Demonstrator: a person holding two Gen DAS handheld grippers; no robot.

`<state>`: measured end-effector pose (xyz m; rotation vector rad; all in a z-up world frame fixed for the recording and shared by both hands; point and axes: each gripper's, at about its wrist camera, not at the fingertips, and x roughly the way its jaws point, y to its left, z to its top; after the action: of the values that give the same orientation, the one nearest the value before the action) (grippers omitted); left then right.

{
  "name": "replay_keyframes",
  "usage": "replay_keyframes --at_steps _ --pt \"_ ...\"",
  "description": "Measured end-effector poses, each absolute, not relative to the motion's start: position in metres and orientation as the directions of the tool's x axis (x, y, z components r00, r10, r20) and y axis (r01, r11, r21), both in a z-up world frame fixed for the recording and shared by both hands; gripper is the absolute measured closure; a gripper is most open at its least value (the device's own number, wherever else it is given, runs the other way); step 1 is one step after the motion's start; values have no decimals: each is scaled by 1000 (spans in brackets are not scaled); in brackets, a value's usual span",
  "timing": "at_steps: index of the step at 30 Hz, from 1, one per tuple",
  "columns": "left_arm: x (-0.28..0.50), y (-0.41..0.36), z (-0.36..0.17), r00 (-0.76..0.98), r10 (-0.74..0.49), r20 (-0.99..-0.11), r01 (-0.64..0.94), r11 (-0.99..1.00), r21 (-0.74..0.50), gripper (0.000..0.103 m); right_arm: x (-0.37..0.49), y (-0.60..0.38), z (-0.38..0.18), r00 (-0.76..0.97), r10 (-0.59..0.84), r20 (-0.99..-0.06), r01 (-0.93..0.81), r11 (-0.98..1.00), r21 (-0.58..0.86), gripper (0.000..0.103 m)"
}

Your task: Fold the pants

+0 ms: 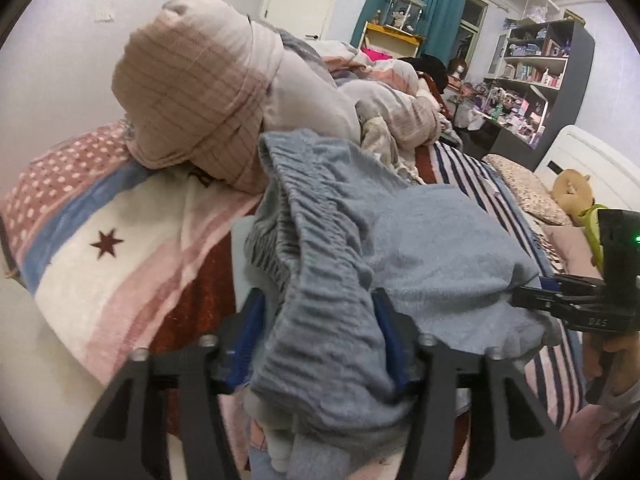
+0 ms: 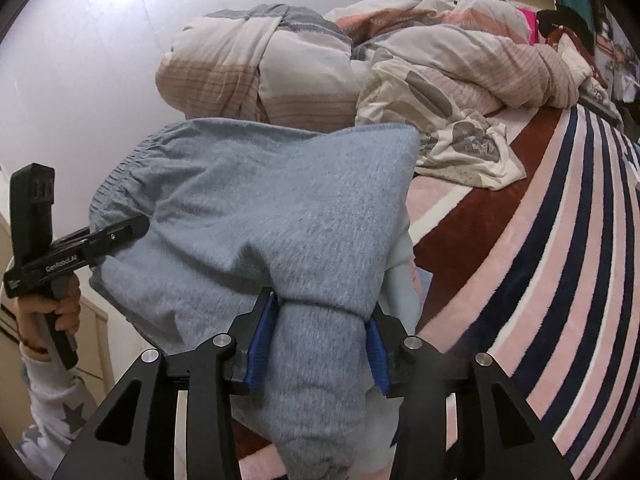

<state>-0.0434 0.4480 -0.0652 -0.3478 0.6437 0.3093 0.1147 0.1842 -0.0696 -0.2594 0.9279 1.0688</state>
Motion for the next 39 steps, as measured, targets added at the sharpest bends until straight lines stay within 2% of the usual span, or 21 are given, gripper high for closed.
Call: replay_keyframes --at_steps 2,4,8,10,12,14,25,31,34,36,39 --pt "-48 444 -60 760 205 -617 -401 895 -196 41 112 179 -67 163 639 -751 -840 490 234 58" --pt "-54 437 -54 744 273 -609 -443 884 -145 37 109 173 -64 167 642 -748 -841 489 232 57" --pt "-65 418 -42 735 336 -589 -464 882 -76 33 95 150 -56 186 659 -728 -848 483 220 41" --pt "-70 406 -34 737 361 -571 -470 881 -51 26 87 140 -52 208 660 -722 -851 486 199 41" --pt "-73 393 -29 742 367 -561 -466 884 -38 26 80 127 -45 237 667 -706 -851 494 181 39" --pt "-74 377 -24 748 367 -553 -457 889 -28 26 75 113 -37 253 681 -687 -850 496 179 33" --pt "-56 260 -8 828 309 -469 -357 934 -14 14 54 0 -12 363 700 -615 -809 564 165 18" --pt "-38 192 -5 874 270 -404 -298 955 -8 12 41 -71 -18 499 627 -598 -745 663 74 10" --pt "-31 160 -5 898 248 -363 -274 962 -21 12 34 -107 -19 607 569 -555 -682 732 5 9" --pt "-26 138 -8 914 236 -331 -260 965 -30 12 26 -131 -19 679 529 -508 -631 775 -36 2" --pt "-21 113 -13 926 204 -317 -225 974 -31 12 14 -158 -20 739 497 -454 -585 808 -66 1"
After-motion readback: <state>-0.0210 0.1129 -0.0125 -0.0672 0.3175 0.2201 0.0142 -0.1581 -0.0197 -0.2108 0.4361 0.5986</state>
